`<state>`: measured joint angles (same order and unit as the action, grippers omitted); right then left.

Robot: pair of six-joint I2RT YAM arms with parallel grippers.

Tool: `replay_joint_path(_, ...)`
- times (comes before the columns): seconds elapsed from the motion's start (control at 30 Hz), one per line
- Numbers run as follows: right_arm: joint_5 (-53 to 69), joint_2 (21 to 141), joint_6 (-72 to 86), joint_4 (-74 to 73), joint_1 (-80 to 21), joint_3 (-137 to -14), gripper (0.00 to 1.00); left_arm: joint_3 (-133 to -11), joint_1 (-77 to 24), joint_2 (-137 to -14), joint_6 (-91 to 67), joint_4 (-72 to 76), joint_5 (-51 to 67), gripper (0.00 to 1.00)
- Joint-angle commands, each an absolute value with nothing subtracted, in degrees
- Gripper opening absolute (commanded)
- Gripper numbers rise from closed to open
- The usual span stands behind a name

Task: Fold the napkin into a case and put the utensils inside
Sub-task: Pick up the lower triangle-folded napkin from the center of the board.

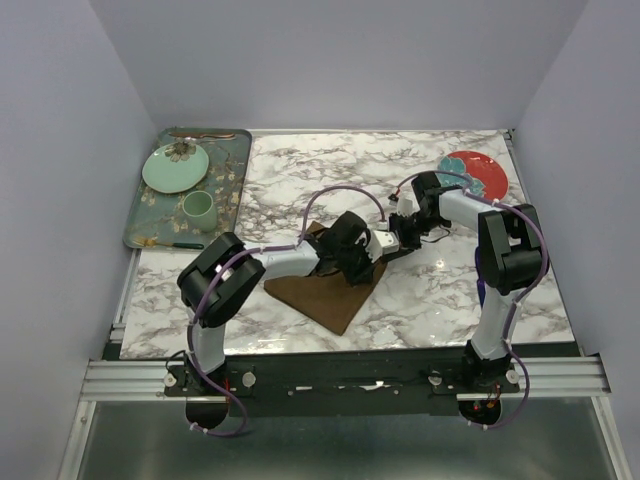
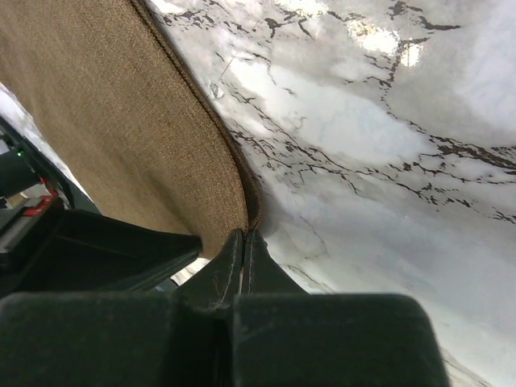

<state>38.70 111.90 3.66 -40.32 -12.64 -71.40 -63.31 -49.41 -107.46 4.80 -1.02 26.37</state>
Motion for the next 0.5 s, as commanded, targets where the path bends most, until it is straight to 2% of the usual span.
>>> replay_joint_path(0.0, 40.6, 111.27, 4.22, -39.9, -12.39, -72.16, 0.01, -65.47, -50.97, -109.95, 6.5, -2.98, 25.75, 0.0)
replay_joint_path(0.47, 47.37, 106.53, 5.71, -43.33, -12.92, -69.44, 0.01, -66.19, -50.27, -112.77, 7.12, -6.42, 22.94, 0.0)
